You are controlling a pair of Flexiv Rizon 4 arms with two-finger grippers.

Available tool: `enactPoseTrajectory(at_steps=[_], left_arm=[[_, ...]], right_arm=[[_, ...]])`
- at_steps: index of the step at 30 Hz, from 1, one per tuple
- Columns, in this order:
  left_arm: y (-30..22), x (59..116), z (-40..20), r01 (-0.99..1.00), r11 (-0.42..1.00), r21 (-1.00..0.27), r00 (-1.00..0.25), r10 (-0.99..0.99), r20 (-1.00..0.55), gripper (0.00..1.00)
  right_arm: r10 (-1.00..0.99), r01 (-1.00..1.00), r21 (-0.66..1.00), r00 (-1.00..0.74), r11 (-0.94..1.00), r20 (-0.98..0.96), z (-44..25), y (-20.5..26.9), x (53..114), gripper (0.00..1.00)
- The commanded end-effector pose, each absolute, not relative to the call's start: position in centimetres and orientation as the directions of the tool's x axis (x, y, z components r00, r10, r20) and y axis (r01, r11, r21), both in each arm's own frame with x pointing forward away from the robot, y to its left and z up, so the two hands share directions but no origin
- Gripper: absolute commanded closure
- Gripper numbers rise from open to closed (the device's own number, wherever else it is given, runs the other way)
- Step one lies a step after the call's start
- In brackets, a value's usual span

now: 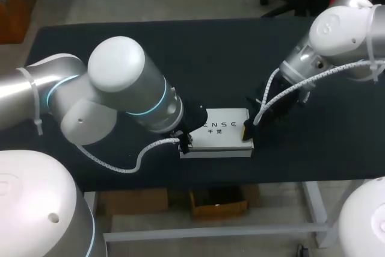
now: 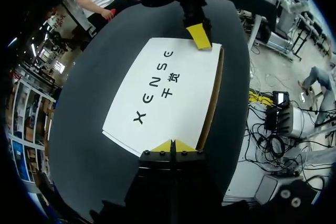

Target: Assemble the packaging by folding the flat box into shape, placing the metal phone stand inside, and closing the box properly

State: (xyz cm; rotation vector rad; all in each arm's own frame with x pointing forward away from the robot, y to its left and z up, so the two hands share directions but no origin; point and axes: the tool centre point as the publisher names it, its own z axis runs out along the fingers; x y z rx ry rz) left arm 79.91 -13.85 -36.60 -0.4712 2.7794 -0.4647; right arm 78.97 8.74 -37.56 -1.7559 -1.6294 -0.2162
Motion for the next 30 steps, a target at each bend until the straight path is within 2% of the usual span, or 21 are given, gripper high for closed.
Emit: enactPoseTrajectory(at_steps=[1,30], left_arm=[[-14.0,80.0,-37.3,-0.271,0.894,-0.357,-0.906,-0.362,-0.220,1.00],[-14.0,79.4,-36.4,-0.261,0.889,-0.375,-0.899,-0.365,-0.240,1.00]], right_arm=[[0.798,0.918,-0.393,0.190,0.063,0.571,-38.3,8.7,79.2,1.00],[0.795,0.931,-0.358,0.163,0.072,0.584,-37.2,9.0,79.1,1.00]])
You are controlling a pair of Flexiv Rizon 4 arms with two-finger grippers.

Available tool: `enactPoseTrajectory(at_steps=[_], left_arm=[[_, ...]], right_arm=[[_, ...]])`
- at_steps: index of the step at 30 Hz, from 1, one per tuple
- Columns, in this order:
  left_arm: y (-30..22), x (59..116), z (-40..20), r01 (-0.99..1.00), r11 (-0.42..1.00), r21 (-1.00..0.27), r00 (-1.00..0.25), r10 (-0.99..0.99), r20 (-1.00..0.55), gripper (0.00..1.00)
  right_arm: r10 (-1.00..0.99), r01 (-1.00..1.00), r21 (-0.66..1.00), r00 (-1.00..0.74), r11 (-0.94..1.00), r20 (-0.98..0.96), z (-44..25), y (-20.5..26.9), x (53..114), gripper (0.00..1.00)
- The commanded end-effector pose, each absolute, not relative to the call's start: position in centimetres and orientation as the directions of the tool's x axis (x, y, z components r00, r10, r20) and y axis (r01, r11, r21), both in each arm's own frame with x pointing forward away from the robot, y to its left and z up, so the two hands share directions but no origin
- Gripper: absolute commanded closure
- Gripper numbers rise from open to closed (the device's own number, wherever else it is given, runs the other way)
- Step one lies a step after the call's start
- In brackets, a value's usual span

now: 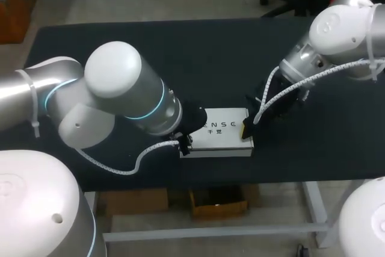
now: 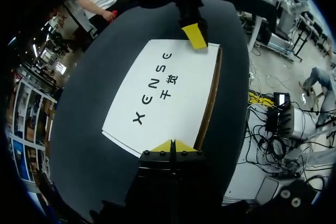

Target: Assemble the packaging by folding the flat box into shape, placing the metal phone stand inside, and closing the box properly

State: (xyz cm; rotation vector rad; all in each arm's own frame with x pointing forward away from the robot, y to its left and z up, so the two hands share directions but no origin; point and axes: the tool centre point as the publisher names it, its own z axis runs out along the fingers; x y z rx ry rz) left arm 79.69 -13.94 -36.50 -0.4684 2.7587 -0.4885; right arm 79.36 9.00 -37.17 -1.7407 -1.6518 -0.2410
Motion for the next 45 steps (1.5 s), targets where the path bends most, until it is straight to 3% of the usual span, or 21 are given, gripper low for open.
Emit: enactPoseTrajectory(at_steps=[1,15,26,27,28,30,31,32,34,35,37,45], left_arm=[[-14.0,79.4,-36.5,-0.259,0.890,-0.375,-0.900,-0.364,-0.240,1.00],[-13.5,79.6,-38.3,-0.295,0.877,-0.380,-0.900,-0.388,-0.197,1.00],[-14.0,78.6,-34.2,-0.303,0.869,-0.390,-0.876,-0.415,-0.246,1.00],[-14.1,78.6,-33.9,-0.317,0.863,-0.394,-0.873,-0.427,-0.234,0.91],[-14.1,78.6,-33.5,-0.326,0.859,-0.395,-0.872,-0.434,-0.226,0.67],[-14.2,78.6,-33.0,-0.354,0.848,-0.395,-0.869,-0.454,-0.196,0.51],[-14.3,78.5,-32.8,-0.359,0.846,-0.394,-0.866,-0.459,-0.198,0.35],[-14.4,78.4,-32.7,-0.377,0.840,-0.389,-0.859,-0.475,-0.192,0.02],[-14.5,78.2,-32.4,-0.402,0.831,-0.385,-0.853,-0.493,-0.172,0.00],[-14.6,78.1,-32.2,-0.413,0.825,-0.385,-0.849,-0.502,-0.165,0.00],[-14.7,77.8,-31.9,-0.441,0.811,-0.384,-0.838,-0.525,-0.147,0.00],[-15.1,75.5,-30.8,-0.548,0.742,-0.385,-0.786,-0.615,-0.066,0.00]], right_arm=[[0.795,0.930,-0.359,0.163,0.073,0.584,-37.3,9.1,79.1,1.00],[0.791,0.916,-0.395,0.193,0.066,0.580,-38.8,8.7,79.2,1.00],[0.758,0.961,-0.265,0.116,0.078,0.642,-34.7,7.9,78.6,1.00],[0.751,0.968,-0.240,0.101,0.078,0.652,-34.2,7.7,78.5,1.00],[0.748,0.973,-0.217,0.087,0.077,0.657,-33.8,7.5,78.5,1.00],[0.743,0.982,-0.168,0.054,0.080,0.667,-33.0,7.2,78.5,0.83],[0.738,0.986,-0.147,0.040,0.081,0.674,-32.6,7.0,78.5,0.74],[0.732,0.989,-0.121,0.020,0.085,0.681,-32.3,6.7,78.6,0.65],[0.727,0.994,-0.069,-0.013,0.082,0.686,-31.6,6.3,78.7,0.53],[0.721,0.996,-0.045,-0.029,0.083,0.692,-31.3,5.9,78.8,0.41],[0.717,0.997,0.006,-0.059,0.077,0.695,-30.7,5.3,79.0,0.00],[0.686,0.979,0.193,-0.185,0.066,0.704,-29.0,2.6,80.2,0.00]])
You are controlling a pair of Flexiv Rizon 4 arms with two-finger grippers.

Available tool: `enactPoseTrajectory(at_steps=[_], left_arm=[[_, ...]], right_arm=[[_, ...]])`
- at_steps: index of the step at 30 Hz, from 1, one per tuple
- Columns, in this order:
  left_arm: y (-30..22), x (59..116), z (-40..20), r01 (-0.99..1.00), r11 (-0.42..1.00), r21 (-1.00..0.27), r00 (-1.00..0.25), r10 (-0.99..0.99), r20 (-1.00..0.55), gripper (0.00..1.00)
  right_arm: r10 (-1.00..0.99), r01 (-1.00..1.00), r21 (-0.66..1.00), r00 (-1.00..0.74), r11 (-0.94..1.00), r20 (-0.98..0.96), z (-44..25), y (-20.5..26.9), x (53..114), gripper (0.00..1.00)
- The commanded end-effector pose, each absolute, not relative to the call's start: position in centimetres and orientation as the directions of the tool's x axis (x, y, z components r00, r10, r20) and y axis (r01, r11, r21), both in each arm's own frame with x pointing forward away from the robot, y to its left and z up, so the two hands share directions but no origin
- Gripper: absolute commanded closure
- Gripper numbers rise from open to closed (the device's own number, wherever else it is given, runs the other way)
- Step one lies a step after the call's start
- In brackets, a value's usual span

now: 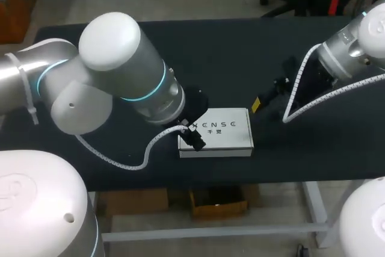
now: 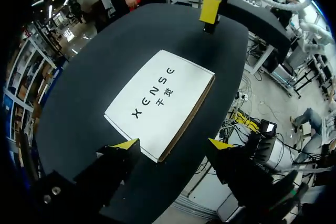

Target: Assemble the packaging by folding the flat box into shape, placing the metal phone stand inside, and closing the box properly

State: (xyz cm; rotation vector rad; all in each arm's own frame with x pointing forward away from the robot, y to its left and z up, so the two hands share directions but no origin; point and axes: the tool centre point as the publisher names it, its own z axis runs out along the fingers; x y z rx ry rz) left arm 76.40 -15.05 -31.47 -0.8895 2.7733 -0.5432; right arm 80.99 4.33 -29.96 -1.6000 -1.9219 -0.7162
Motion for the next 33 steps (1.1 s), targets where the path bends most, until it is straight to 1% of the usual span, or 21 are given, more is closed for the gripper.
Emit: enactPoseTrajectory(at_steps=[1,7,8,27,29,30,31,33], left_arm=[[-15.2,75.3,-30.8,-0.559,0.736,-0.381,-0.779,-0.623,-0.061,0.00],[-15.3,74.1,-31.4,-0.646,0.673,-0.360,-0.718,-0.696,-0.011,0.00],[-15.3,74.1,-31.6,-0.655,0.668,-0.353,-0.716,-0.698,0.008,0.00],[-15.3,74.1,-31.6,-0.655,0.668,-0.353,-0.716,-0.698,0.008,0.00],[-16.1,74.1,-32.0,-0.722,0.599,-0.345,-0.649,-0.760,0.039,0.00],[-16.4,73.9,-32.1,-0.733,0.584,-0.349,-0.638,-0.768,0.055,0.00],[-16.7,73.8,-32.3,-0.767,0.546,-0.338,-0.599,-0.798,0.069,0.00],[-17.2,73.3,-32.6,-0.785,0.517,-0.342,-0.575,-0.813,0.091,0.00]], right_arm=[[0.679,0.973,0.219,-0.205,0.067,0.704,-29.0,2.4,80.2,0.00],[0.662,0.931,0.351,-0.327,0.102,0.675,-28.2,0.8,80.6,0.00],[0.665,0.930,0.355,-0.326,0.098,0.672,-28.2,0.5,80.8,0.00],[0.663,0.929,0.358,-0.326,0.093,0.674,-28.2,0.2,80.9,0.00],[0.617,0.928,0.370,-0.316,0.043,0.721,-28.9,-0.8,81.8,0.00],[0.624,0.923,0.384,-0.313,0.022,0.716,-29.1,-1.3,82.2,0.00],[0.619,0.918,0.396,-0.311,0.000,0.722,-29.1,-1.8,82.7,0.00],[0.599,0.905,0.426,-0.338,-0.005,0.725,-28.9,-2.6,83.3,0.00]])
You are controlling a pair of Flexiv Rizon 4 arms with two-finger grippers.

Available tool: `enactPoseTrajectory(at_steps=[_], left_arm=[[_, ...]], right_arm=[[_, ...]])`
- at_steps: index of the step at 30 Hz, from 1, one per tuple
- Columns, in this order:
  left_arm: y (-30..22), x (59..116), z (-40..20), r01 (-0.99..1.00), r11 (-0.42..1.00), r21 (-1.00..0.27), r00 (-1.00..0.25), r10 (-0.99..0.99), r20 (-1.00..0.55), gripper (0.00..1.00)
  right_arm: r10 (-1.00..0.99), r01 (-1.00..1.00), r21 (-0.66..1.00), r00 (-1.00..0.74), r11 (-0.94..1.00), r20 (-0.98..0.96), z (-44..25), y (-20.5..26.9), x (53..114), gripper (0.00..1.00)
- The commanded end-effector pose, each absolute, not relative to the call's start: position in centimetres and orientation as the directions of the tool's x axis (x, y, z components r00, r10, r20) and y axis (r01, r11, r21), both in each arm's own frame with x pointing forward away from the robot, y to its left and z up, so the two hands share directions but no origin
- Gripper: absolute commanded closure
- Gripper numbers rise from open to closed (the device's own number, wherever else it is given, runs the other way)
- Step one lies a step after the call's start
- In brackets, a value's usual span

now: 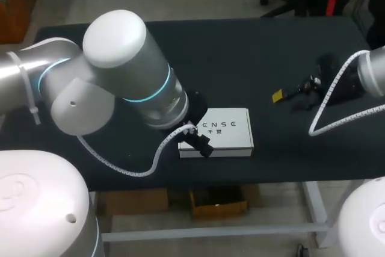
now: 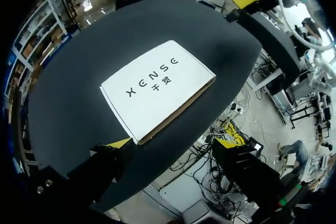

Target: Assemble the packaging by folding the flat box into shape, placing the metal phone stand inside, and closing the box properly

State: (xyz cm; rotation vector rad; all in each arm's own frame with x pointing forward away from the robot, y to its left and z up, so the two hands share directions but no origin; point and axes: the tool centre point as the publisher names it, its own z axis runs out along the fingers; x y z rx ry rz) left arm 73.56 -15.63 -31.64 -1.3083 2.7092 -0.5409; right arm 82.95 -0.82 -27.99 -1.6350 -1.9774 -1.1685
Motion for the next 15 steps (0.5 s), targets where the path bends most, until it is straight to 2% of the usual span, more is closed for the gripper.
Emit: enactPoseTrajectory(at_steps=[1,15], left_arm=[[-17.5,73.2,-32.7,-0.810,0.483,-0.332,-0.538,-0.838,0.090,0.00],[-21.7,70.3,-34.3,-0.905,0.326,-0.272,-0.344,-0.939,0.018,0.00]], right_arm=[[0.596,0.898,0.440,-0.348,-0.010,0.724,-28.8,-2.9,83.6,0.00],[0.490,0.725,0.689,-0.603,0.006,0.630,-26.9,-6.0,87.4,0.00]])
